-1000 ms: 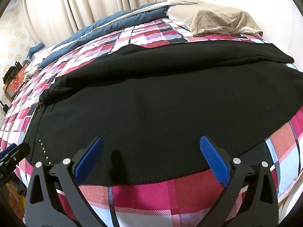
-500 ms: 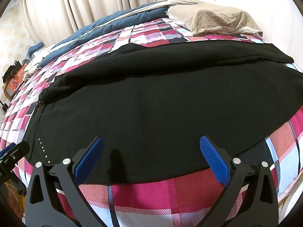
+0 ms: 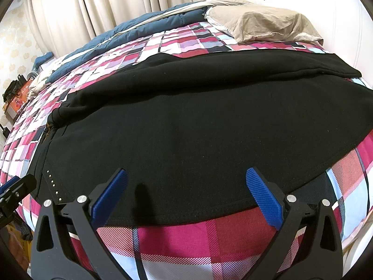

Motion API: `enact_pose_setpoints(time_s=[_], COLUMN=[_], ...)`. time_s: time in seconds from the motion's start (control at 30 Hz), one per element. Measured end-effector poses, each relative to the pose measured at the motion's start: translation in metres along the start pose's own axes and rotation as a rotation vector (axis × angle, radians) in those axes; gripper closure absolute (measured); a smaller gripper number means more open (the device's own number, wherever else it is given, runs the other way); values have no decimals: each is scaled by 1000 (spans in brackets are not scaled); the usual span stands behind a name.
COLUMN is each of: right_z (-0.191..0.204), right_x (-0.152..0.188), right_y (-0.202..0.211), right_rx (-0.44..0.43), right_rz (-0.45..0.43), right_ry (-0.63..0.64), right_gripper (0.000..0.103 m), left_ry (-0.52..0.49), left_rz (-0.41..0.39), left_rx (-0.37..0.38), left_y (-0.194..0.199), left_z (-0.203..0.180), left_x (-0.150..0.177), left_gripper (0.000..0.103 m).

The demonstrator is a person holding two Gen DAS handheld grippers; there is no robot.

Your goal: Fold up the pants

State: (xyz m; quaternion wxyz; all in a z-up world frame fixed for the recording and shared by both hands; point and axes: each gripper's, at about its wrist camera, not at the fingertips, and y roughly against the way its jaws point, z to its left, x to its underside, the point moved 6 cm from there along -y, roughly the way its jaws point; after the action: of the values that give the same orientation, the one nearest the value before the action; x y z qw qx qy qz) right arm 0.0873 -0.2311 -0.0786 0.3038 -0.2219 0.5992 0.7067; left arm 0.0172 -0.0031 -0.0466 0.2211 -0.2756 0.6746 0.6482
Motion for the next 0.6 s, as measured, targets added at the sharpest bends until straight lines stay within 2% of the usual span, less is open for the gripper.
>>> enact_pose_setpoints(time_s=[0.6], right_z=[-1], right_x=[3], right_y=[0], right_rx=[2], right_rz=[2], right_ry=[1], right_gripper=[2], left_ry=[-1], left_rz=[1], left_rx=[0], left_y=[-1], left_z=[1], left_x=[-1], left_gripper=[5])
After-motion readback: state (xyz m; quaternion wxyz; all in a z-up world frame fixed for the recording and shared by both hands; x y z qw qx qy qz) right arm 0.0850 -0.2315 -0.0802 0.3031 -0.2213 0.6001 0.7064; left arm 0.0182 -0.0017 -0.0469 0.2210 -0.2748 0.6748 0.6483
